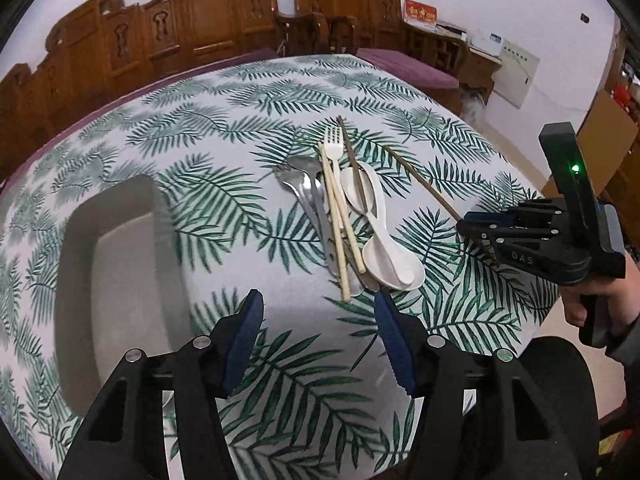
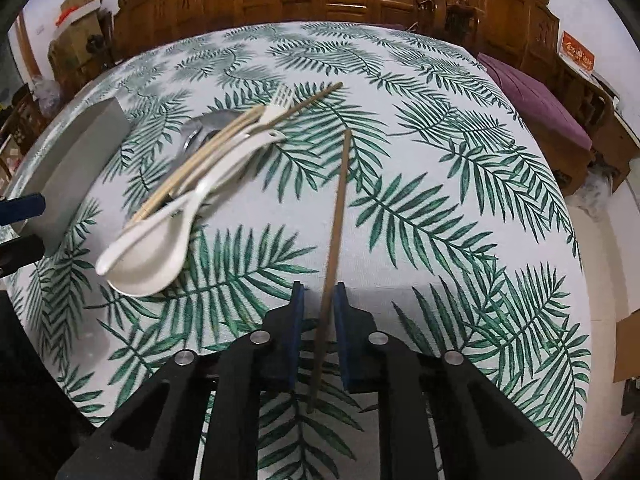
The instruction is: Organize utensils
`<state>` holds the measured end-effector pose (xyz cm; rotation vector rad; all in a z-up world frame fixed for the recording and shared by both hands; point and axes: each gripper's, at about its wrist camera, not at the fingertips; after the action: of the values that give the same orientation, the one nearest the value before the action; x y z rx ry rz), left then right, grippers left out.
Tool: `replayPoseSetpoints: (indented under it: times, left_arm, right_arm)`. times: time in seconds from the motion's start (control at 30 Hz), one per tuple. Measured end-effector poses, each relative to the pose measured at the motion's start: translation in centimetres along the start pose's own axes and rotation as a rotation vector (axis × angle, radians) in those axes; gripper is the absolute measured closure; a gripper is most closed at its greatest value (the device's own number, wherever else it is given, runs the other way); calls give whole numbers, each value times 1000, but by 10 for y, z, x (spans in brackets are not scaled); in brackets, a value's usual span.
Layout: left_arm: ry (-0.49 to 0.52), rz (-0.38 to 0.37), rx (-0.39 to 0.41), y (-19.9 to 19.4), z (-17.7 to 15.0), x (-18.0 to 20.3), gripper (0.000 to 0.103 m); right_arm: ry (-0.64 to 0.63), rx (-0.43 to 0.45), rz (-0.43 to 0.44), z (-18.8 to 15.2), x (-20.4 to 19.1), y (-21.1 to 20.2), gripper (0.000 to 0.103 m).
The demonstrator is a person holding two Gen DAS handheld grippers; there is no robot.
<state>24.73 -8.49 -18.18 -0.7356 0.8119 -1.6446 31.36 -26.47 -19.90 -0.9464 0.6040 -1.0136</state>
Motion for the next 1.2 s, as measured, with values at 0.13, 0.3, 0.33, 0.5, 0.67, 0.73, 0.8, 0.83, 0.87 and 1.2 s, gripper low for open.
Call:
replayPoseSetpoints:
  times: [0.13, 0.3, 0.33, 0.5, 0.67, 0.73, 0.8, 0.83, 0.87, 1.2]
  left_arm:
    - [-9, -10, -32, 19, 3, 2, 57]
    - [-26, -34, -75, 41, 3, 2, 69]
    - [-28, -37, -83, 45, 3, 3, 72]
    - [-53, -53, -99, 58, 6, 2, 79]
    - [-62, -72, -111, 64, 6, 2, 99]
    - [-59, -69, -96, 60, 5, 1, 99]
    - [-58, -66, -79, 53, 5, 0, 99]
    - [-56, -61, -70, 49, 5, 0, 99]
    - [-52, -56, -63, 46, 6, 0, 99]
    - [-38, -24, 36, -5, 12, -11, 99]
  right_arm:
    - [-4, -4, -12, 0, 6, 1, 97]
    - [12, 15, -9, 2, 12, -5, 97]
    - [16, 22, -6, 3, 13, -7, 97]
    - [24, 38, 1, 5, 15, -11, 97]
    - [24, 51, 3, 7, 14, -14, 97]
    - [22, 58, 1, 8, 14, -16, 97]
    - [21, 67, -4, 9, 14, -19, 97]
    - [19, 76, -9, 9, 14, -22, 97]
    - [20, 84, -14, 10, 15, -25, 97]
    - [45, 147, -14, 18, 20, -51, 97]
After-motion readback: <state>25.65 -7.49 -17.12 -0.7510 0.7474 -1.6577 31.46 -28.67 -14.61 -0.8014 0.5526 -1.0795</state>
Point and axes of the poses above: each gripper's, at about its wrist camera, not at the fingertips, and y roughly the way its jaws point, x to its right, z to its top, and after that the axes turned 1 degree about -y, right-handed
